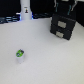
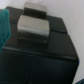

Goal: Open the kcup holder, insert the kcup into the holder, and close the kcup holder

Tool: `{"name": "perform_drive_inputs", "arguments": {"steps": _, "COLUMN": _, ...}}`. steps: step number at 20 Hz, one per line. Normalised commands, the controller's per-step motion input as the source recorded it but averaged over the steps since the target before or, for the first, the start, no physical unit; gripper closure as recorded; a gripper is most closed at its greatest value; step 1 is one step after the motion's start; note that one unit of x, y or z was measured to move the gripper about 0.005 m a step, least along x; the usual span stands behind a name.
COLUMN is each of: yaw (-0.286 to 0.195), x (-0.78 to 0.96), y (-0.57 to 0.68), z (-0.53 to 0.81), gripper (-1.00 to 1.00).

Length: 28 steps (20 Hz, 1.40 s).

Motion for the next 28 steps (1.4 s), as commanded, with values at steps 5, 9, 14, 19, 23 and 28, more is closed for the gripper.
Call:
{"name": "perform_drive_inputs", "arguments": {"steps": 5, "yaw": -0.145, "x": -0.15, "y": 0.38, "z": -0.38, "gripper": -1.00}}
{"name": "perform_drive_inputs", "arguments": {"steps": 9, "yaw": -0.061, "x": -0.16, "y": 0.28, "z": -0.36, "gripper": -1.00}}
{"name": "perform_drive_inputs", "arguments": {"steps": 14, "yaw": -0.035, "x": -0.23, "y": 0.21, "z": -0.40, "gripper": -1.00}}
{"name": "perform_drive_inputs", "arguments": {"steps": 19, "yaw": -0.011, "x": -0.34, "y": 0.06, "z": -0.40, "gripper": -1.00}}
{"name": "perform_drive_inputs", "arguments": {"steps": 23, "yaw": -0.012, "x": -0.34, "y": 0.01, "z": -0.39, "gripper": -1.00}}
{"name": "perform_drive_inputs", "arguments": {"steps": 28, "yaw": -0.018, "x": -0.25, "y": 0.02, "z": -0.25, "gripper": 1.00}}
